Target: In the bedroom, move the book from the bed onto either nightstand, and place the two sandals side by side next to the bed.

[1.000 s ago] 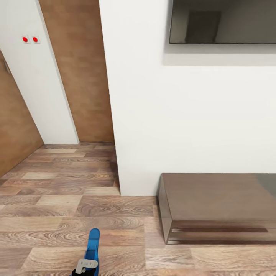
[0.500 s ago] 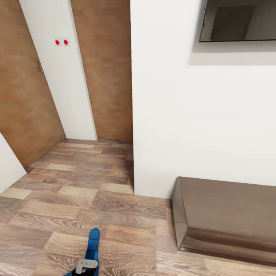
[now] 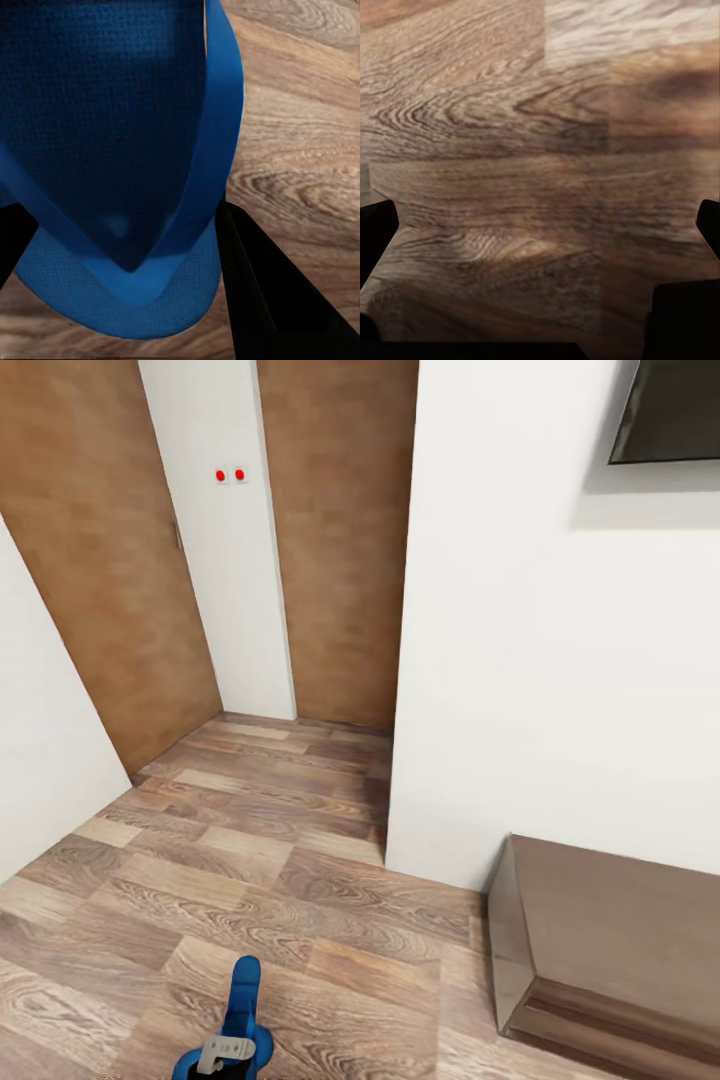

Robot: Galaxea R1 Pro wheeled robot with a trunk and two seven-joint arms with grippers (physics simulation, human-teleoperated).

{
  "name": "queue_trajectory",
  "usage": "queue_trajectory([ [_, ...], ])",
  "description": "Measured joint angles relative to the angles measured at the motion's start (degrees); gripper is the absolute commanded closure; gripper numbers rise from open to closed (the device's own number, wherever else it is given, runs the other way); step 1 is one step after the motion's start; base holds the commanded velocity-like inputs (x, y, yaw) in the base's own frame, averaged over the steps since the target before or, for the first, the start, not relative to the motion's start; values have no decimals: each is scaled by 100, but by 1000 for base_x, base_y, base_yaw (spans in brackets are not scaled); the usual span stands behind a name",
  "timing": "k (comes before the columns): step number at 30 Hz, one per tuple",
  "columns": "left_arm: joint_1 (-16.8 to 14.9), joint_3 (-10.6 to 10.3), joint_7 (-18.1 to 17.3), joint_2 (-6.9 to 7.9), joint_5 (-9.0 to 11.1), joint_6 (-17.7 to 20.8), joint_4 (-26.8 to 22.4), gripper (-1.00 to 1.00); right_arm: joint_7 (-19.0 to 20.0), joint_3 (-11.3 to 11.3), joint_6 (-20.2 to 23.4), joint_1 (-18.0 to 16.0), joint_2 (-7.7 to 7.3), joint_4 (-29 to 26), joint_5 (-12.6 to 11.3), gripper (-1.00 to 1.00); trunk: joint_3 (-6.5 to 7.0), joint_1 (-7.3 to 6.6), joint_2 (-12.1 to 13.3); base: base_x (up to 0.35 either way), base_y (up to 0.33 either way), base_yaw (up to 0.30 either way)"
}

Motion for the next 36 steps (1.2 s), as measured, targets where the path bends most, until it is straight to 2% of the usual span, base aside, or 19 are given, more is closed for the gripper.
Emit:
queue_trajectory([
  [15,-1,8,0,0,1,0,-3,100,-1,2,0,1,0,-1,0,-100,-1,0,0,138,-30,44],
  [36,0,4,0,0,1,3,-4,100,0,1,0,0,0,0,-1,-100,-78,-1,0,11,0,253],
])
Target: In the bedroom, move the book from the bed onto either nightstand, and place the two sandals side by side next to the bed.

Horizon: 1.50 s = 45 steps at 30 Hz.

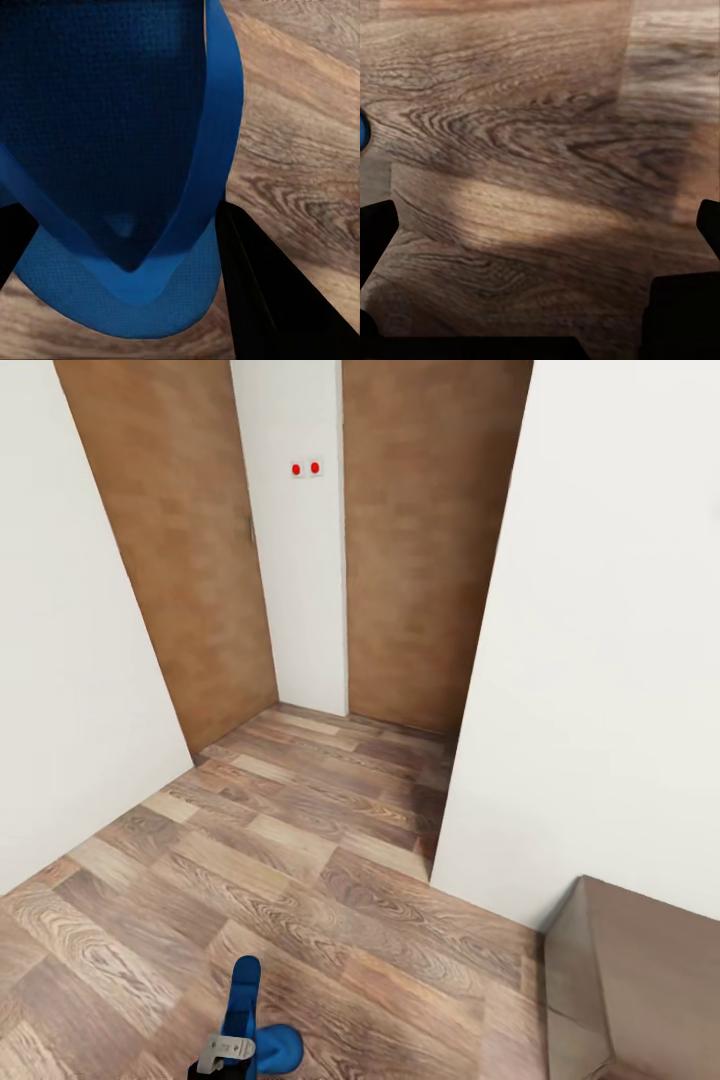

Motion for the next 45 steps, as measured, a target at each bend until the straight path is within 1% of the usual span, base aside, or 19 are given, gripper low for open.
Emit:
queue_trajectory([
  [9,-1,-1,1,-1,0,0,2,100,4,-4,0,1,0,-2,0,-100,-13,-2,0,266,-50,63],
  [13,-1,-2,1,0,0,-2,1,100,8,-3,0,1,0,-1,0,-100,-13,-1,0,118,-14,147],
  [31,1,-4,0,0,0,2,0,100,1,-4,0,0,0,0,-2,-100,-44,0,0,10,-2,270],
  [41,0,-3,0,0,0,0,1,100,0,-2,1,0,0,-2,1,-100,-65,-1,0,162,-134,280],
  [45,1,-4,0,0,0,-1,0,100,0,-3,0,0,0,0,-1,-100,-73,0,0,53,-47,280],
])
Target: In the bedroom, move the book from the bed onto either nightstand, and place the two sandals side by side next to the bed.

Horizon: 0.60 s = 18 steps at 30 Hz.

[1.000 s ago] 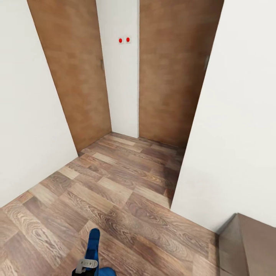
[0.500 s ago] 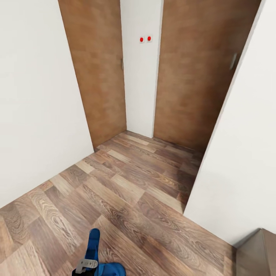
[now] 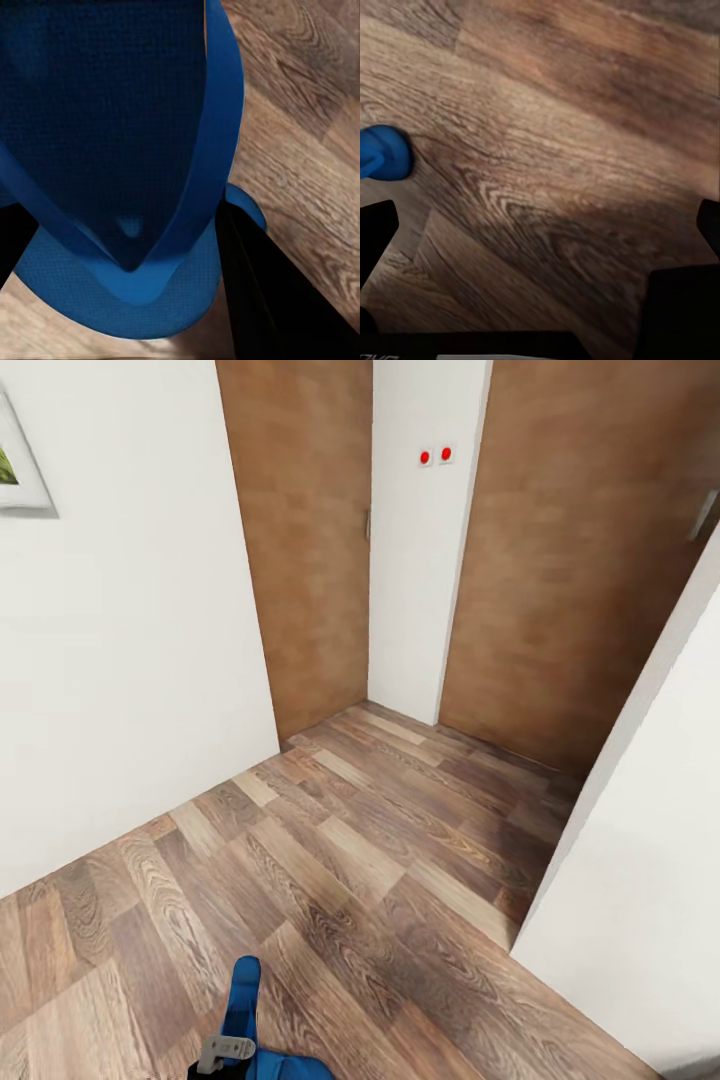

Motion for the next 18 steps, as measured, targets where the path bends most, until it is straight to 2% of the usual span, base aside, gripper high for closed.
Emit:
queue_trajectory([
  [18,-1,0,-1,0,0,1,0,100,5,-2,0,0,0,0,-1,-100,-37,0,0,2,-2,280],
])
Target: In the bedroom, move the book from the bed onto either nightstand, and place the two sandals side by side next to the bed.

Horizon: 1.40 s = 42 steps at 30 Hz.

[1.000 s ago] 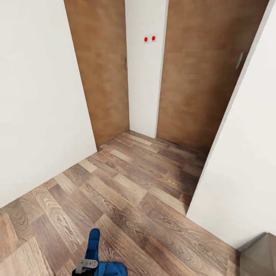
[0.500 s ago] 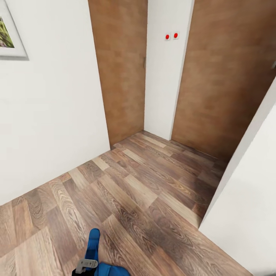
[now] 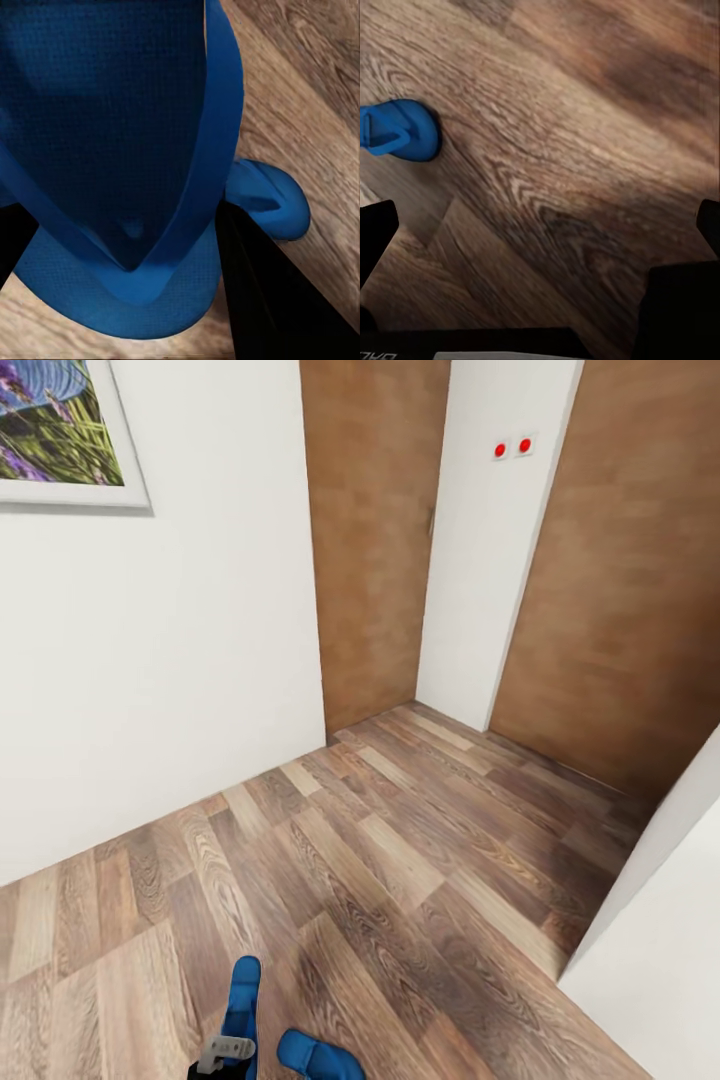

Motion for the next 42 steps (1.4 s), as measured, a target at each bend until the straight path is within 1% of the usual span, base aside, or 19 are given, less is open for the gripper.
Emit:
queue_trajectory([
  [23,0,0,1,-7,0,2,0,100,4,1,0,1,0,-1,0,-100,-48,-1,0,14,-12,272],
  [27,-1,0,1,-9,0,-1,2,100,6,0,0,2,0,-2,-1,-100,-52,-1,0,110,-98,68],
  [38,-2,0,1,-9,0,1,2,100,12,4,0,2,0,-2,-1,-100,-53,0,0,9,-8,6],
  [42,0,0,1,-9,0,3,0,100,12,5,0,1,0,-1,-1,-100,-53,0,0,0,0,162],
])
